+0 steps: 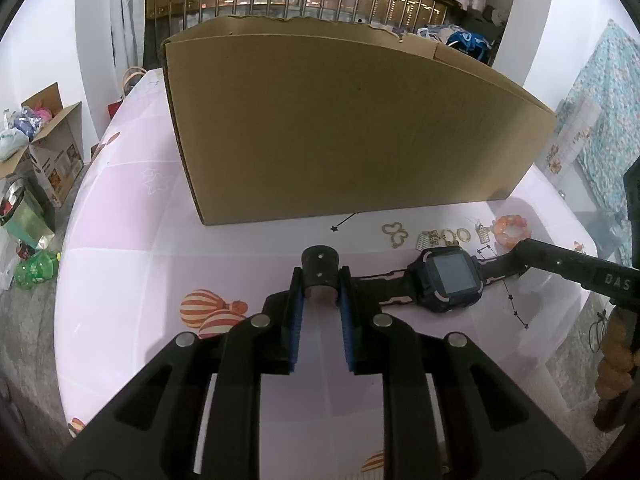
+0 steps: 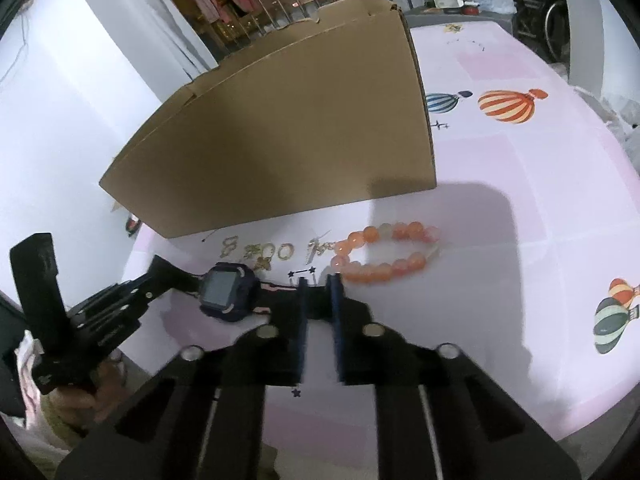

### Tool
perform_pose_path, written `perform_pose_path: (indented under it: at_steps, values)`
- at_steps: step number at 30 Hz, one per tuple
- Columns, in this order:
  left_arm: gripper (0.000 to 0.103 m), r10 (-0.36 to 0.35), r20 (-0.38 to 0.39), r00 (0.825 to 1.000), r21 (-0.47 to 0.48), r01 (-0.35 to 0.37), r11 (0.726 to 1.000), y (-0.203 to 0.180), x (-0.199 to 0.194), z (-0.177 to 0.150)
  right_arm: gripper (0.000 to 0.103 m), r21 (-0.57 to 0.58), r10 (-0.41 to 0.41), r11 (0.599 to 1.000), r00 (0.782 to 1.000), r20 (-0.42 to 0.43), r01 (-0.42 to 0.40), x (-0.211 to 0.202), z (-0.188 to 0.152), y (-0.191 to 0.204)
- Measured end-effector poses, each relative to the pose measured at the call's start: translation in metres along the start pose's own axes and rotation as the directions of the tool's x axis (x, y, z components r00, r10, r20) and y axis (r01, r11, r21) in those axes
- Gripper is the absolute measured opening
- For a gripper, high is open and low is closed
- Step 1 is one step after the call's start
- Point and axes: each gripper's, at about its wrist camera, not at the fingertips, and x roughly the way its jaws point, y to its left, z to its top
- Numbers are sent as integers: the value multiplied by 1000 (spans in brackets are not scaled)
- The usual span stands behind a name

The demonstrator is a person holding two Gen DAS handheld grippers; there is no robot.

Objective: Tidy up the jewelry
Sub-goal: 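Lift the black smartwatch off the table with both grippers, then carry the held watch over the open box with both grippers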

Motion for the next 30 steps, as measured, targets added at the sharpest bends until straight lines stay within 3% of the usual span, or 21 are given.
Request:
perform_pose_path:
  at_steps: [21, 30]
  values:
    - [16, -105, 146, 984, 16, 104, 994, -18, -59, 10, 3, -114, 28, 993, 987, 159, -10, -58, 8, 16]
    - [16, -184, 239, 954, 62, 174, 983, -35, -113, 29, 3, -177, 58, 984, 970, 238, -15, -101, 23, 31]
